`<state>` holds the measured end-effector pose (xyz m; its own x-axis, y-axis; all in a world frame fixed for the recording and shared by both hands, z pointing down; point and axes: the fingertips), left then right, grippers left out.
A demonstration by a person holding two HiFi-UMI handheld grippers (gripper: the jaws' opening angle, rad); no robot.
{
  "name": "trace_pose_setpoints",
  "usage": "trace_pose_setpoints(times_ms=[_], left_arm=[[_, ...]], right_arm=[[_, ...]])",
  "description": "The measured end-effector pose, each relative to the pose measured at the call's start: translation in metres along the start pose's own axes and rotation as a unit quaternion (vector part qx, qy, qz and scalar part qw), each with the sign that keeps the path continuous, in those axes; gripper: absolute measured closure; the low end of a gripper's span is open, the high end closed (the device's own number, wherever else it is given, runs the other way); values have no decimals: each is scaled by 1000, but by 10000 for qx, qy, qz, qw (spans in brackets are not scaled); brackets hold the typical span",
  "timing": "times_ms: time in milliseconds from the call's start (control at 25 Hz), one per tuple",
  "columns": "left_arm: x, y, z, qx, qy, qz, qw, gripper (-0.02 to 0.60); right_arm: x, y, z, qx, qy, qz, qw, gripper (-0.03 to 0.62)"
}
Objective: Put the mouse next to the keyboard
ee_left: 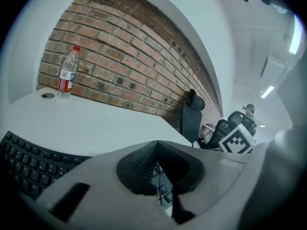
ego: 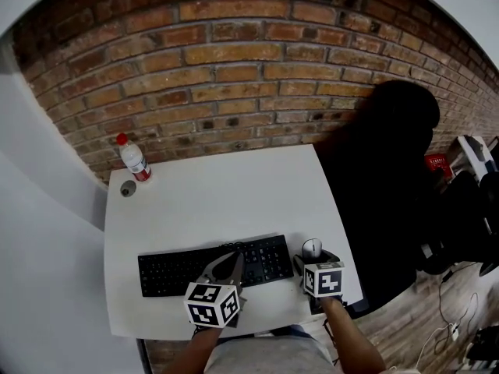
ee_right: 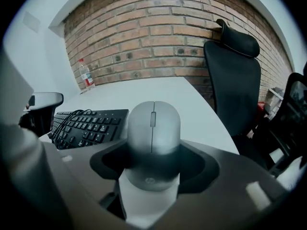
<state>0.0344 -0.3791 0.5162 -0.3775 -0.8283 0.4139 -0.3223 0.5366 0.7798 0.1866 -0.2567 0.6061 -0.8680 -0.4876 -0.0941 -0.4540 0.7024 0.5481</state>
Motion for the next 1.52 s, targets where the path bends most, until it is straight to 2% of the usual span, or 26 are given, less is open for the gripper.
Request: trace_pose_setpoints(times_ms=[280, 560, 1040, 1320, 1520], left_arm=[[4, -11, -5, 57, 188, -79, 9998, 589], [6, -19, -8, 104, 330, -182, 9992, 589], [6, -21, -6, 180, 330, -264, 9989, 589], [4, -20, -4, 164, 256, -280, 9991, 589], [3, -25, -1, 50, 152, -257, 9995, 589]], right_arm=[[-1, 3, -7, 263, 94, -210, 9994, 284], [1, 4, -8, 507, 28, 46, 9987, 284], [2, 4, -9, 566, -37, 219, 9982, 287], [0, 3, -8, 379, -7, 207, 9991, 286], [2, -13, 10, -77, -78, 236, 9997, 299]])
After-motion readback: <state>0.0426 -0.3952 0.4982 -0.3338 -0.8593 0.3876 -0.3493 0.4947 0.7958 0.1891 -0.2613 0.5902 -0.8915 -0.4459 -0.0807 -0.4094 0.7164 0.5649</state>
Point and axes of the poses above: the fingertips, and each gripper's own axes: z backward along the fingers, x to its left, y out of its underside, and after that the axes turned 6 degrees about x, right-handed
